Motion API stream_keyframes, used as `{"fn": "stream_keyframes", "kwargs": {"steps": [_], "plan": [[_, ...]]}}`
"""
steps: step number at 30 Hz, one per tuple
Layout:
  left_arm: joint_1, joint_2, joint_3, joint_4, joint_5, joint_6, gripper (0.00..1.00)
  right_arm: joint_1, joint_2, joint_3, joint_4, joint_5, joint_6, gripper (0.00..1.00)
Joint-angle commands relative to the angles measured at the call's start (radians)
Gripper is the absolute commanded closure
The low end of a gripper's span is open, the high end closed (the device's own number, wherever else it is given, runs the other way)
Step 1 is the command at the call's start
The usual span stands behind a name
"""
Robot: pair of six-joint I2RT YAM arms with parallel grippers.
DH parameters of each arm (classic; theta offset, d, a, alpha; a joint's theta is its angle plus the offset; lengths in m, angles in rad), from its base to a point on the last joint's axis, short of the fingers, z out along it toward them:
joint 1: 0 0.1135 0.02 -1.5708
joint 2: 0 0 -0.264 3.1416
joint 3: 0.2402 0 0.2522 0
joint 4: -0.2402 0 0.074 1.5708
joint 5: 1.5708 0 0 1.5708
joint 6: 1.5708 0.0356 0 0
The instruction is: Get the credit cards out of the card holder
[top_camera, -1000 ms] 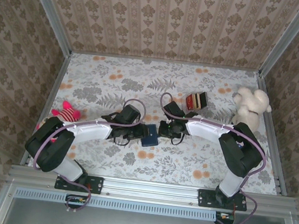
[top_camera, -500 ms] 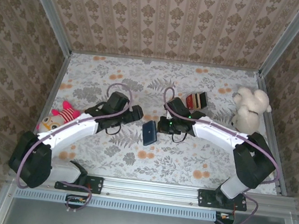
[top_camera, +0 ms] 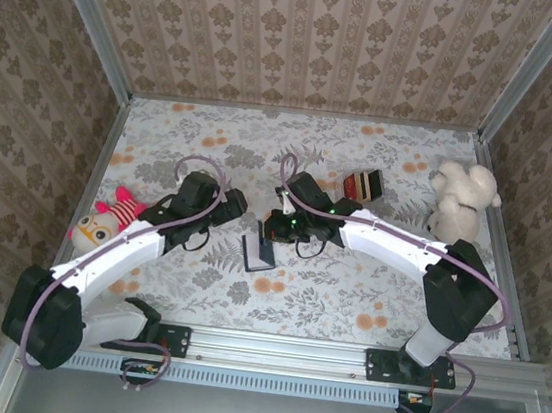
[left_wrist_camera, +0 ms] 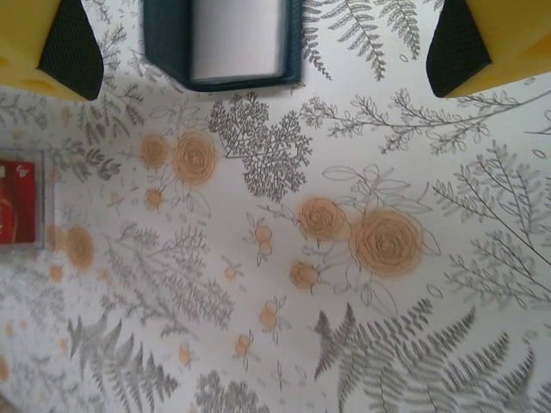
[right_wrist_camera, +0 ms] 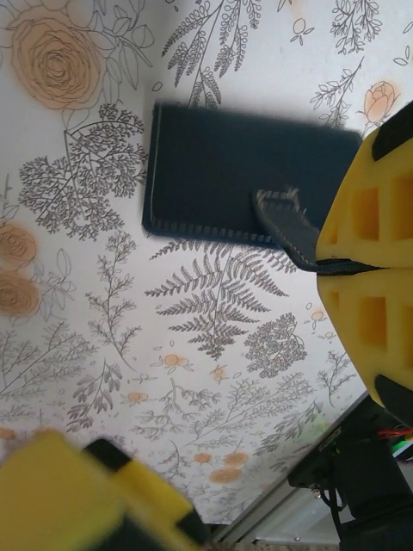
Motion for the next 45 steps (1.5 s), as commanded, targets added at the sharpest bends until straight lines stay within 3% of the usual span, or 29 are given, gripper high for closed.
{"fn": "stream_keyframes", "kwargs": {"steps": [1,6,14,17,19,22,30,37,45], "plan": [[0.009,-0.059,-0.021,-0.022,-0.03,-0.002,0.0,-0.022,0.001,0.002,-0.027,-0.016,-0.008,0.95],[0.02,-0.103,-0.045,-0.051,0.019,-0.019,0.0,-0.074,-0.034,-0.095,-0.005,-0.001,0.001,0.95],[0.033,-0.055,-0.098,0.044,0.265,-0.081,0.01,-0.128,-0.085,-0.191,-0.022,0.048,-0.018,0.95],[0.033,-0.008,-0.11,0.146,0.388,-0.051,0.03,-0.147,-0.09,-0.216,-0.018,0.017,-0.048,0.95],[0.03,0.036,-0.079,0.128,0.426,-0.027,0.06,-0.158,-0.084,-0.218,-0.019,-0.014,-0.066,0.95],[0.013,0.085,-0.044,0.074,0.42,-0.009,0.08,-0.164,-0.059,-0.214,-0.033,-0.015,-0.085,0.95],[-0.038,0.183,-0.043,0.121,0.469,-0.034,0.09,-0.174,-0.034,-0.213,-0.016,-0.033,-0.106,0.94],[-0.078,0.222,-0.017,0.061,0.416,-0.038,0.09,-0.177,-0.008,-0.208,-0.025,-0.038,-0.116,0.93],[-0.113,0.279,0.019,0.055,0.442,-0.027,0.09,-0.176,-0.006,-0.221,-0.017,-0.04,-0.117,0.92]]}}
